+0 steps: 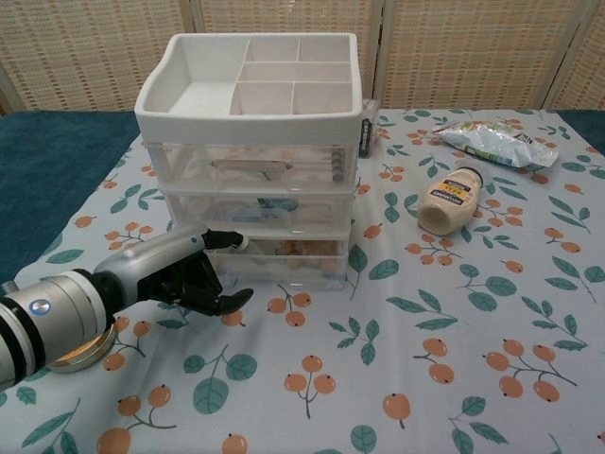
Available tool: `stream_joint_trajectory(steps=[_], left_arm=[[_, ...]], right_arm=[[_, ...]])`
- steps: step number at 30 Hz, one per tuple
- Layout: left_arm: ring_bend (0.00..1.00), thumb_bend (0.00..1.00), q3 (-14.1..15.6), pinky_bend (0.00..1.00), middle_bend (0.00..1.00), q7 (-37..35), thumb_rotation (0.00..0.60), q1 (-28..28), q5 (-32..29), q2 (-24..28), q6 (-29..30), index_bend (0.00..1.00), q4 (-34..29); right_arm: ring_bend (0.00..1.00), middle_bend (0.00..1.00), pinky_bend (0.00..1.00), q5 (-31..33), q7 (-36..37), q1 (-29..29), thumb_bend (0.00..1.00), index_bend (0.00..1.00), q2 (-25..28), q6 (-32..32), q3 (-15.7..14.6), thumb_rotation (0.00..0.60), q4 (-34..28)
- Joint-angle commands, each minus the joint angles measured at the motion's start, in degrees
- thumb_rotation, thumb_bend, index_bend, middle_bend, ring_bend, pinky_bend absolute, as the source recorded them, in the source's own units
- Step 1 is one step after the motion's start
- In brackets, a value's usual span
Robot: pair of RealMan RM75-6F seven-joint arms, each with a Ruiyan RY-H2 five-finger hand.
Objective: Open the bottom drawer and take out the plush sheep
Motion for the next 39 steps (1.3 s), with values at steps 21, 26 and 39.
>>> stream_joint_trajectory(steps=[21, 26, 39], left_arm=[[1.00, 0.38, 5.0, 1.00, 1.00, 1.6, 0.600, 1.9, 5.5, 4.0, 0.9, 0.29, -5.2], [1.00, 0.38, 6.1, 1.00, 1.00, 2.2, 0.600, 2.2, 6.4, 4.6, 0.9, 0.29, -6.6], [1.00, 0.38, 7.7, 1.00, 1.00, 2.6, 0.600, 3.2, 8.3, 5.3, 1.3, 0.28, -8.6]], right_arm=[[0.18, 0.24, 0.25, -0.2, -0.2, 0.1, 0.37, 0.12, 0.0, -0.1, 0.0, 0.600, -0.2], [0.18, 0.24, 0.25, -0.1, -0.1, 0.1, 0.37, 0.12, 0.0, -0.1, -0.1, 0.600, -0.2], [0.18, 0.24, 0.25, -0.2, 0.1, 0.3, 0.37, 0.12, -0.2, -0.3, 0.0, 0.600, 0.1]])
